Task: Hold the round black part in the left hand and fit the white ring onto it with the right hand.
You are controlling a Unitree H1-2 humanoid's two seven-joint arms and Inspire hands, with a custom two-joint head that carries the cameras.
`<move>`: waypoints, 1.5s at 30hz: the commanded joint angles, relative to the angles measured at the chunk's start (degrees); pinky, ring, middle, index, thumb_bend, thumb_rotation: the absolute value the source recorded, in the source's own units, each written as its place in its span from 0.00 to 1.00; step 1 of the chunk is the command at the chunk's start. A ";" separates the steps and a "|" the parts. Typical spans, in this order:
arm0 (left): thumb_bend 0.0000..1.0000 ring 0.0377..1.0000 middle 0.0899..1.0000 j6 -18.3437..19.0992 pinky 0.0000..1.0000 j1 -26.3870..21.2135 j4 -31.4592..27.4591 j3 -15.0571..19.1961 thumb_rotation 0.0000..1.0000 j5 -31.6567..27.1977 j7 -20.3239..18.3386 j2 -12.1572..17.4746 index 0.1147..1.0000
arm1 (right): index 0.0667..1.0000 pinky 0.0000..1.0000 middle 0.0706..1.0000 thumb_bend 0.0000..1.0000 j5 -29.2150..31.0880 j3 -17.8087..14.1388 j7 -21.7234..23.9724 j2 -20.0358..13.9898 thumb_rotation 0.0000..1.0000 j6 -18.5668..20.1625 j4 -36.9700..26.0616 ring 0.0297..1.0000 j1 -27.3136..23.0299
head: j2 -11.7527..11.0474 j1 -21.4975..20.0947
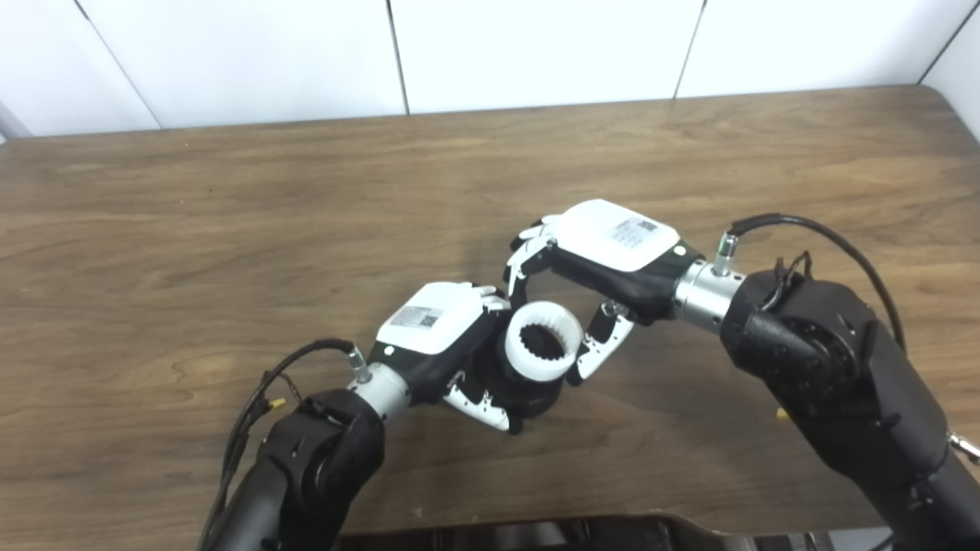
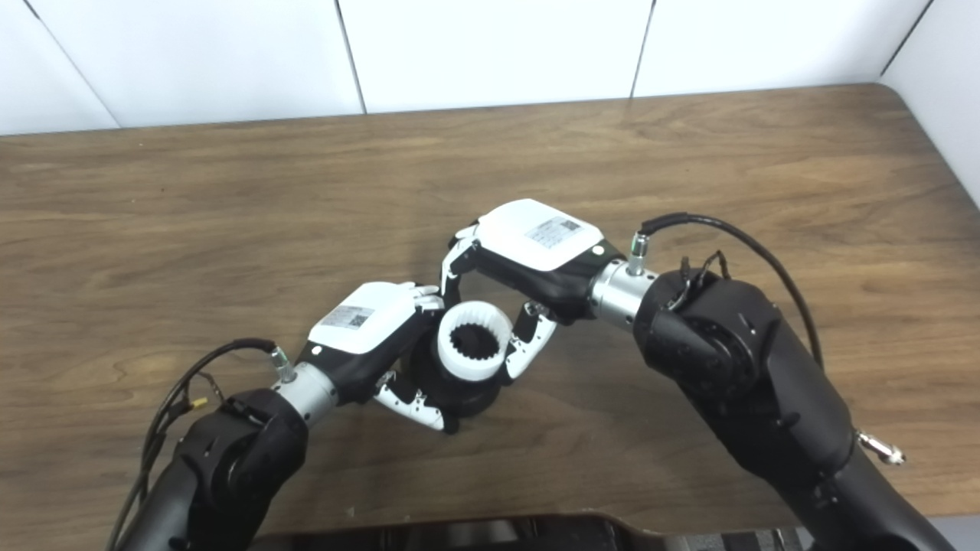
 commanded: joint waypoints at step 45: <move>0.95 0.84 0.78 6.66 0.84 0.42 0.63 1.61 0.23 1.62 -6.47 -1.58 0.68 | 0.44 0.93 0.74 0.53 -2.12 0.14 -1.66 2.41 0.14 -2.72 1.54 0.88 -0.40 | 0.64 0.23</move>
